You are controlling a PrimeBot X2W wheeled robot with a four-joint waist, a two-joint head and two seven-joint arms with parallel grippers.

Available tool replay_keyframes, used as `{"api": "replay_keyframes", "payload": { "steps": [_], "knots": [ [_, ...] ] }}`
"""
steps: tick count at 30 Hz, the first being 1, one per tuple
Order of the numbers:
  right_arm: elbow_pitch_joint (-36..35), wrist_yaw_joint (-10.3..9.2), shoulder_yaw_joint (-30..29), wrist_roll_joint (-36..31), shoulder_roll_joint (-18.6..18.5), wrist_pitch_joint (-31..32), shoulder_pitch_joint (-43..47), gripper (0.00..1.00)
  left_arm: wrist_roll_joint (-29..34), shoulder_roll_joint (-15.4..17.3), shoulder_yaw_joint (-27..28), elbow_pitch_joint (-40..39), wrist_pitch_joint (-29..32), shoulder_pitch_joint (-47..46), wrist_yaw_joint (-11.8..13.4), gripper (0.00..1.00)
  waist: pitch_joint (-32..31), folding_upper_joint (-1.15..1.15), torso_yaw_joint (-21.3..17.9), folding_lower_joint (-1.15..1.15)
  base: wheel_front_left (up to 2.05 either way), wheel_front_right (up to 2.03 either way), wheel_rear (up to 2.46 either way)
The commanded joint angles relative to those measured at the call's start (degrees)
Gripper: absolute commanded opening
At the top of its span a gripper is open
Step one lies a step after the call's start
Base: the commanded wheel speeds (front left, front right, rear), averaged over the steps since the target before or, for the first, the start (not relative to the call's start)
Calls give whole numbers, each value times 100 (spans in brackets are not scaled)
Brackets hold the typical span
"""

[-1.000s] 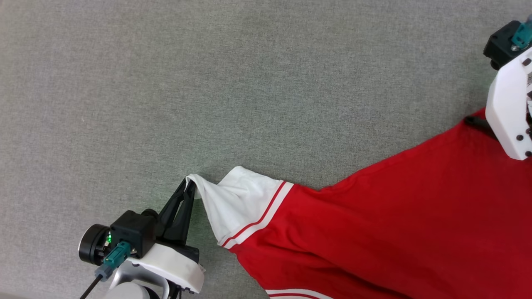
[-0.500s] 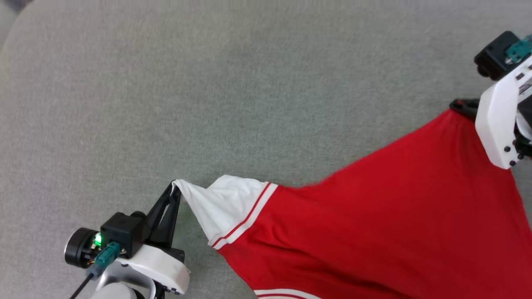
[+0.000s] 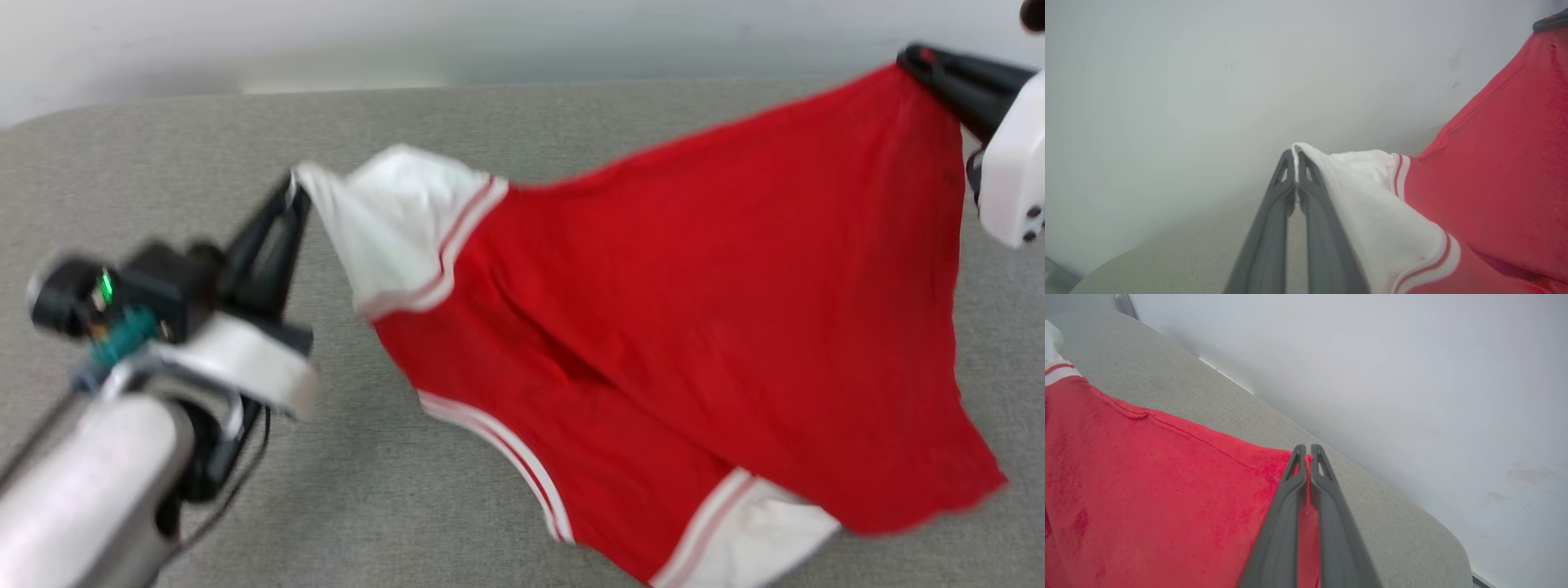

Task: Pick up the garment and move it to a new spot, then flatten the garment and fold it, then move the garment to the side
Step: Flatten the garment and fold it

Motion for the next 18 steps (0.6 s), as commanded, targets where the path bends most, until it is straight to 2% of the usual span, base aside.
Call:
{"api": "replay_keyframes", "payload": {
  "steps": [1,8,18],
  "knots": [
    [33,-4,-70,-96,110,-67,-140,0,41,43,60,25,90,-339,-90,0,30,0,-92,0,0,0,0],
    [100,-4,-591,-505,516,-139,-913,0,30,-81,317,341,474,-2057,-583,0,448,0,-262,0,0,0,0],
    [623,-4,-1114,-1227,1070,-77,-2333,0,284,-530,341,1349,784,-4569,-1247,0,1147,0,-264,0,0,0,0]
  ]
}}
